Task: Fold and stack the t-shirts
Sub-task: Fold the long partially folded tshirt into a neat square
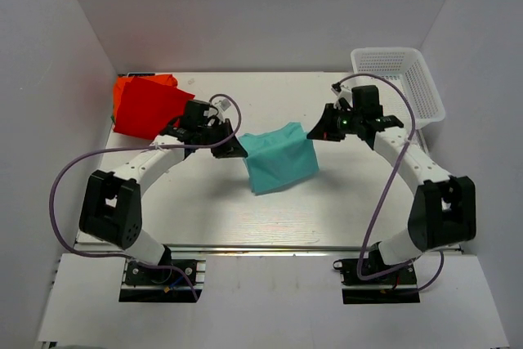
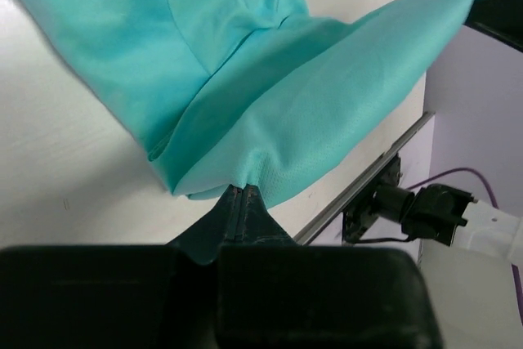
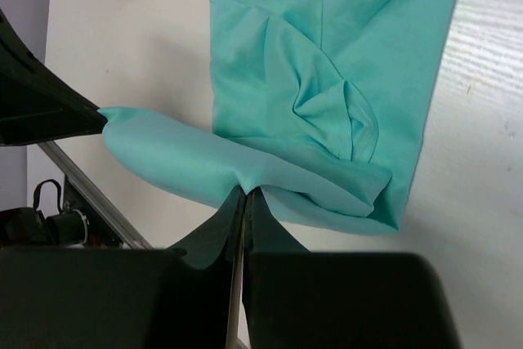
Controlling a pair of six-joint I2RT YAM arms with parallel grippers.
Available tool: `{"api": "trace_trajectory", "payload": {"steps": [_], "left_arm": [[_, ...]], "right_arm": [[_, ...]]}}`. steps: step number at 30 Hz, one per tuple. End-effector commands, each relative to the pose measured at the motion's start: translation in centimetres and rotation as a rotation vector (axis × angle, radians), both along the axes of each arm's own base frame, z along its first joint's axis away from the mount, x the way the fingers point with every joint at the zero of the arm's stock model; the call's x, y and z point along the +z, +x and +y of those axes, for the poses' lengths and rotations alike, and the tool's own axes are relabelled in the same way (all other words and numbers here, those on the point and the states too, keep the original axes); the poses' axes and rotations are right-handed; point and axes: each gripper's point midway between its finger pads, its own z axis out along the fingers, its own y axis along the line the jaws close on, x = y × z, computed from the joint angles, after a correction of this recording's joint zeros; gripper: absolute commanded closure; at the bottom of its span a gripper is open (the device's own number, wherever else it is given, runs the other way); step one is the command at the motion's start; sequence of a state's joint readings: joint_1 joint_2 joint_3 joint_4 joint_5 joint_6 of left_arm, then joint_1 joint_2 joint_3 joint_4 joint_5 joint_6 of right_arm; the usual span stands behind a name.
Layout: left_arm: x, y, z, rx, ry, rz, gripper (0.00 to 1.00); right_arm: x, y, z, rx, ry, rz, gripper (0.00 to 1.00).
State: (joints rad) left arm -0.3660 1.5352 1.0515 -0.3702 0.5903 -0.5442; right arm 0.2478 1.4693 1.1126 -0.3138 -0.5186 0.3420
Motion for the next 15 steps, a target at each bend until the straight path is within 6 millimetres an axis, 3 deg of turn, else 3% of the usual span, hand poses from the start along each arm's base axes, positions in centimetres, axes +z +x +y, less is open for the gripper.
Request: {"api": "trace_trajectory", "payload": {"steps": [1,5,8,9,10,11,13,14,15], "left_arm": [[3.5,3.5,-0.7,0.02,-0.07,-0.124,1.0],[3.3,5.6,-1.1,0.022,-0.079,-0.132,1.0],[2.9,8.7,-0.4,0.054,-0.07,-0.129,1.0],[1.4,9.9,0.2,0.075,-0.06,-0.1,1.0],[0.9,10.9,0.6,0.093,-0.05,-0.097,1.0],[1.6,12.3,0.7,0.104,-0.054,-0.112,1.0],[0.6,15.1,2.3,0.167,-0.021,-0.102,1.0],[-0.8,17.0,2.7,0.191,-0.001,-0.079,1.0],[-1.2,18.3,3.3,0.207,0.002,-0.073,1.0]], "right_arm": [[2.6,3.2,1.1,0.021,0.052,-0.081,1.0],[2.7,5.6,1.8,0.031,0.065,-0.09,1.0],[2.3,8.0,2.2,0.03,0.069,-0.079,1.0],[2.8,8.8,2.1,0.021,0.075,-0.091,1.0],[1.3,10.1,2.2,0.012,0.073,-0.054,1.0],[0.9,10.5,2.3,0.001,0.085,-0.03,1.0],[0.7,13.0,1.7,-0.037,0.088,-0.03,1.0],[-1.0,14.1,1.6,-0.055,0.078,0.001,1.0],[0.2,15.9,0.9,-0.073,0.086,-0.04,1.0]]}}
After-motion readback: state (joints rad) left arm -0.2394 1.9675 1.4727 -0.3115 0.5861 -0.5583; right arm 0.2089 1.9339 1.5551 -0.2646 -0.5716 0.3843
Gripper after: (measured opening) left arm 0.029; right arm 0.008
